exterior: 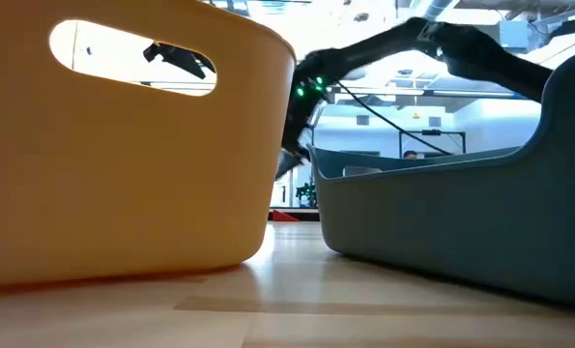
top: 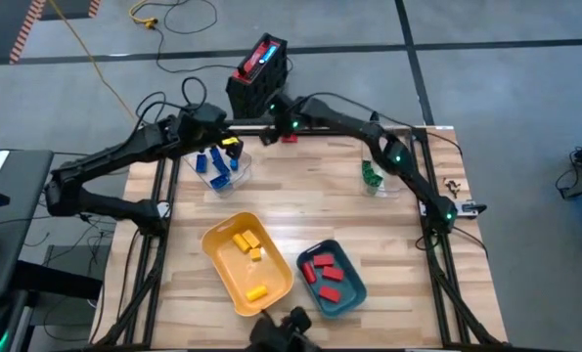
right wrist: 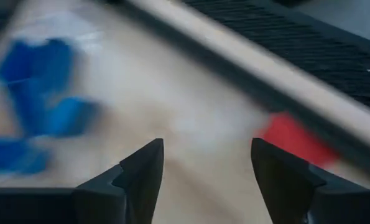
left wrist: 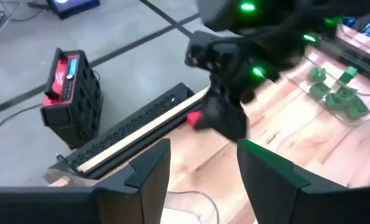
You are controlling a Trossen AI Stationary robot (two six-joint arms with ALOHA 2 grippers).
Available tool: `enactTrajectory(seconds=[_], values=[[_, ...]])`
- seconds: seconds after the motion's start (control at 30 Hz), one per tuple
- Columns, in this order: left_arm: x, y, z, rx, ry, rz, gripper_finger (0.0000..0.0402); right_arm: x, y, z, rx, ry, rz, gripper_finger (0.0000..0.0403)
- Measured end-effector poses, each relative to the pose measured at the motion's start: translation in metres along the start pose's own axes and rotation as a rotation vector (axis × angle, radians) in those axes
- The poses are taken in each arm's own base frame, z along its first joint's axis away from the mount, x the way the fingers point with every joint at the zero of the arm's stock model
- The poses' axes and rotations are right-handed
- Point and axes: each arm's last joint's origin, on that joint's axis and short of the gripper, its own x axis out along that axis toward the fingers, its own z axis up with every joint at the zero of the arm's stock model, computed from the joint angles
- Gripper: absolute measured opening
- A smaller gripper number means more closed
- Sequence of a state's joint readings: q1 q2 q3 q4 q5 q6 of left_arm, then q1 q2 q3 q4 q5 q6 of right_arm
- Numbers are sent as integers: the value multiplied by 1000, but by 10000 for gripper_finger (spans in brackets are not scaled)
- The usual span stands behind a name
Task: Sort blocks
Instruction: Put the red block into the blue bin
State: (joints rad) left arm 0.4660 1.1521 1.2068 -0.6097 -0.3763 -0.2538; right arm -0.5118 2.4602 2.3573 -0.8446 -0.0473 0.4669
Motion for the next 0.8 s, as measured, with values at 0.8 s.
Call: enactTrajectory(seconds=[0.8], values=[[15, -14, -28, -31, -14, -75, 180, 33, -50, -1, -53, 121, -51, 202]])
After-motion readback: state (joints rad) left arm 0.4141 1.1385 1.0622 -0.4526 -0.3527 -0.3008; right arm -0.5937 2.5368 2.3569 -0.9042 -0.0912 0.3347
